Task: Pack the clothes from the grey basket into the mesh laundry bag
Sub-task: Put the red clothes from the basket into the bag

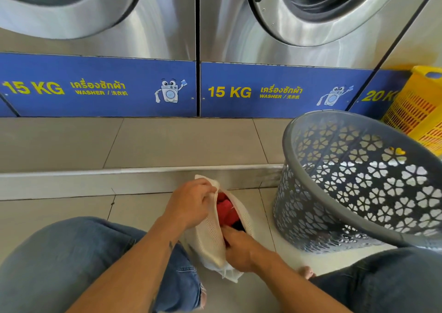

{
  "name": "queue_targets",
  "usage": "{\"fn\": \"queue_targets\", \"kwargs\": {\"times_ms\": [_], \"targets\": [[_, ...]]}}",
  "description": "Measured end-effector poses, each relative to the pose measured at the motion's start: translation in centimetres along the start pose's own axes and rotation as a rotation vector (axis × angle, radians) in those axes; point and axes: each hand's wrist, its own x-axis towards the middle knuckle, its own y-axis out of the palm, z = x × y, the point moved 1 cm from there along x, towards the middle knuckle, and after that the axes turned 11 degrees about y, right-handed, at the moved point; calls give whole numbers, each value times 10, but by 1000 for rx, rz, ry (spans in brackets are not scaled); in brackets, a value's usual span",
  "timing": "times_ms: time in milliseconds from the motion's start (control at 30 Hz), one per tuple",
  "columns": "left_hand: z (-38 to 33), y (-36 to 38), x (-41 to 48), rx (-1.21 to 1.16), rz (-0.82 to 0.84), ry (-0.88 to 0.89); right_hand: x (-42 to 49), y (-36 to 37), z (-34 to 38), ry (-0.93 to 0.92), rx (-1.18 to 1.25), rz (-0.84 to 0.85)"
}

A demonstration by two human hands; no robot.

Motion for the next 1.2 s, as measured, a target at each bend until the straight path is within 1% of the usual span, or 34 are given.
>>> {"fn": "queue_targets", "kwargs": {"times_ms": [133, 200, 233, 367, 400, 467, 600, 633, 733, 767, 867, 900, 967, 1000, 1133, 1200], "targets": [[0, 2, 2, -28, 35, 3, 4, -10, 0, 52, 107, 11], [2, 5, 4, -36, 64, -10, 6, -19, -1, 54, 178, -35], [2, 6, 5, -39, 76, -20, 6, -24, -2, 41, 209, -84], [5, 10, 7, -57, 140, -59, 7, -48, -8, 34, 388, -408], [6, 11, 8, -65, 161, -69, 6, -52, -9, 32, 395, -468], [8, 13, 8, -86, 207, -93, 4, -53, -13, 21, 281, -514], [6, 17, 7, -124, 270, -120, 0, -36, -20, 73, -34, -459], [5, 18, 7, -128, 265, -114, -1, -33, -19, 106, -76, -464], [-1, 15, 8, -130, 274, -111, -1, -36, -23, 187, -117, -572], [-2, 14, 8, -126, 288, -112, -1, -39, -26, 200, -82, -549], [-5, 11, 3, -157, 329, -132, -3, -45, -33, 239, 163, -286], [-7, 10, 1, -180, 335, -136, -3, -47, -34, 247, 202, -245], [-11, 6, -1, -230, 321, -144, -1, -50, -36, 253, 234, -190], [-12, 3, 0, -255, 292, -150, 0, -51, -35, 251, 237, -134], [-9, -6, 3, -363, 132, -223, -4, -49, -30, 278, 255, 155], [-7, -5, 4, -405, 130, -282, -5, -50, -31, 310, 253, 195]]}}
